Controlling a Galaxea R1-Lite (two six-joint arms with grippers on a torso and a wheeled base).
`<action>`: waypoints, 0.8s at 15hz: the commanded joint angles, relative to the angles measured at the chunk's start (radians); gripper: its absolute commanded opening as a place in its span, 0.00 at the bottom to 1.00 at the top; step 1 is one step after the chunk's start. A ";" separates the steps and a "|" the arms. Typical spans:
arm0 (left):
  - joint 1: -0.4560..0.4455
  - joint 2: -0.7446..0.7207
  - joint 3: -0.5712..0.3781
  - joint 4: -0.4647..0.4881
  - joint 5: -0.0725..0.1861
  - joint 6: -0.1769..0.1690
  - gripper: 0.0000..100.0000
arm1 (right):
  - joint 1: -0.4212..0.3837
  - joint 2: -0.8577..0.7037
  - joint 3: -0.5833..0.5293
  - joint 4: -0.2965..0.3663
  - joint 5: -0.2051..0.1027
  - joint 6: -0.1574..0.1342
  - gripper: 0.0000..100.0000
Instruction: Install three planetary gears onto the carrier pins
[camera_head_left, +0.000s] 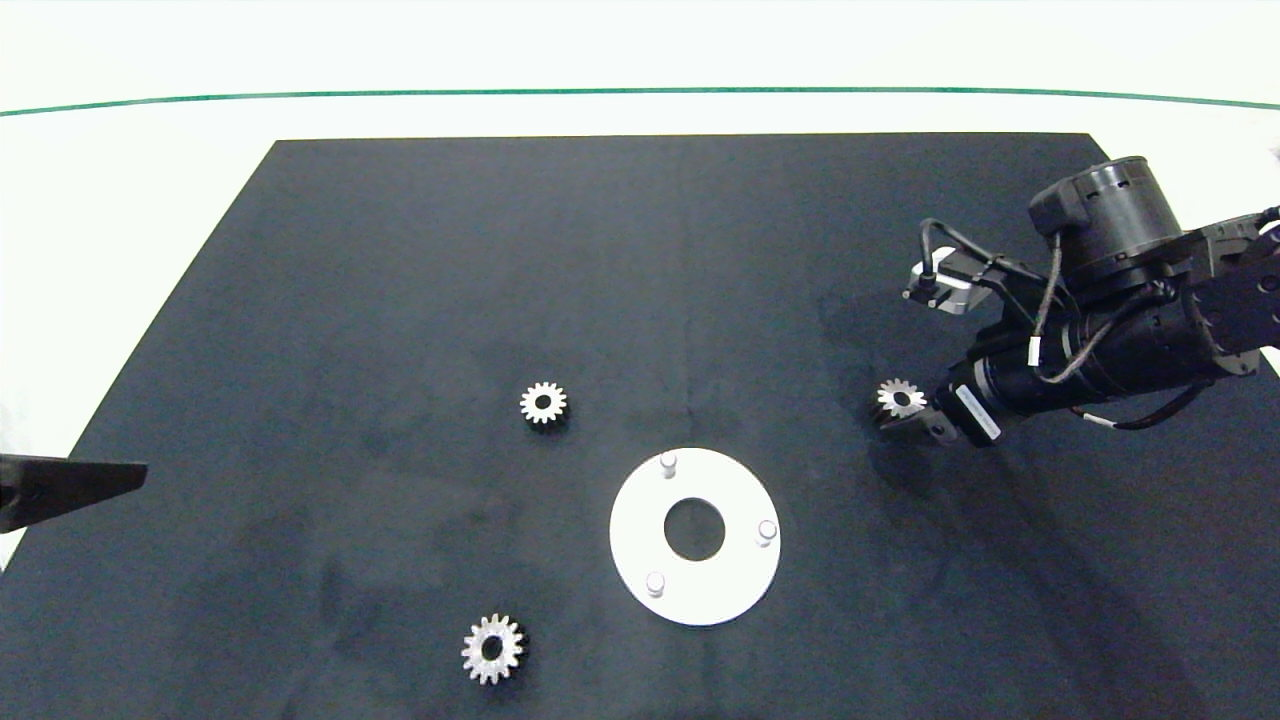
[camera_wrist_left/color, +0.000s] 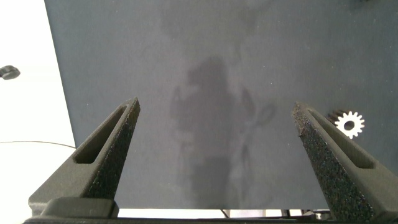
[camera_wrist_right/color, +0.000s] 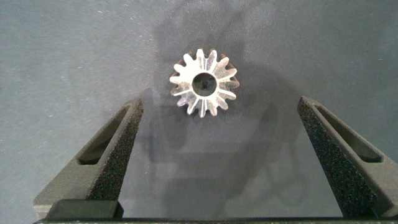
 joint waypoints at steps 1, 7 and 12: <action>-0.004 -0.017 0.000 0.002 0.001 0.001 1.00 | 0.000 0.023 -0.003 0.002 0.001 -0.004 1.00; -0.004 -0.020 0.000 0.004 0.001 0.001 1.00 | 0.000 0.048 -0.006 0.000 0.001 -0.004 0.93; -0.004 -0.020 0.002 0.004 0.000 0.003 1.00 | 0.000 0.048 -0.005 0.000 0.001 -0.006 0.82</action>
